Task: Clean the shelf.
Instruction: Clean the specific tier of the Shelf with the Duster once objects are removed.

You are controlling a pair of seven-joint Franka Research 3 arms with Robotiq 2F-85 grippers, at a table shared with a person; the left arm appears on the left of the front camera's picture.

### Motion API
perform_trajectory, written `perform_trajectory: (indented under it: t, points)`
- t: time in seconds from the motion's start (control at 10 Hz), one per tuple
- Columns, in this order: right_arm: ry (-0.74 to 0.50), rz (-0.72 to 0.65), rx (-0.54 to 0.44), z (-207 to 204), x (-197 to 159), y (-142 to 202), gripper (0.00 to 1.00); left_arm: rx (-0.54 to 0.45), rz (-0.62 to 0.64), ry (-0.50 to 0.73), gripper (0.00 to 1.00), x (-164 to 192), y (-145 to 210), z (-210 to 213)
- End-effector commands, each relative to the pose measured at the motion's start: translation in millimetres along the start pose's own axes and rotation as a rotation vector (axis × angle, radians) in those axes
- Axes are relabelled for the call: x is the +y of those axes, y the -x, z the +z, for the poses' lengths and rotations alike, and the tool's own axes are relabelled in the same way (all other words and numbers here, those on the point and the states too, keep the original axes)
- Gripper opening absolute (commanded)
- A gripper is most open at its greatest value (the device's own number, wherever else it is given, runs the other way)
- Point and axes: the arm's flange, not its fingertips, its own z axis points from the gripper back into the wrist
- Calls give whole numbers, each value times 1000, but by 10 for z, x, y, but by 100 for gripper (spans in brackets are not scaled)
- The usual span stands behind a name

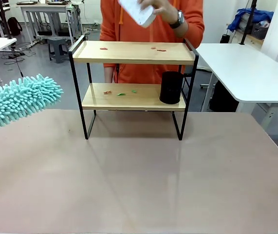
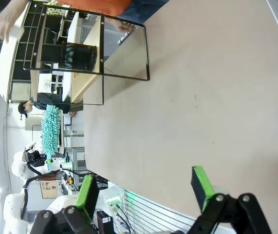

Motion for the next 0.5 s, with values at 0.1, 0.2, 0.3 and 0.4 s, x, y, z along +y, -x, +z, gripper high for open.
perform_trajectory:
  t: [0.1, 0.2, 0.3, 0.4]
  points:
    - [-21, 26, -13, -10, 0, -11, 100, 0, 0, 0, 12, 0, 0, 0]
    - [-21, 26, -13, -10, 0, -11, 100, 5, 23, -18, 12, -87, -21, 84]
    - [-21, 26, -13, -10, 0, -11, 100, -46, 45, -27, 12, -258, -94, 326]
    - [-21, 26, -13, -10, 0, -11, 100, -125, 64, -87, 12, -511, -237, 621]
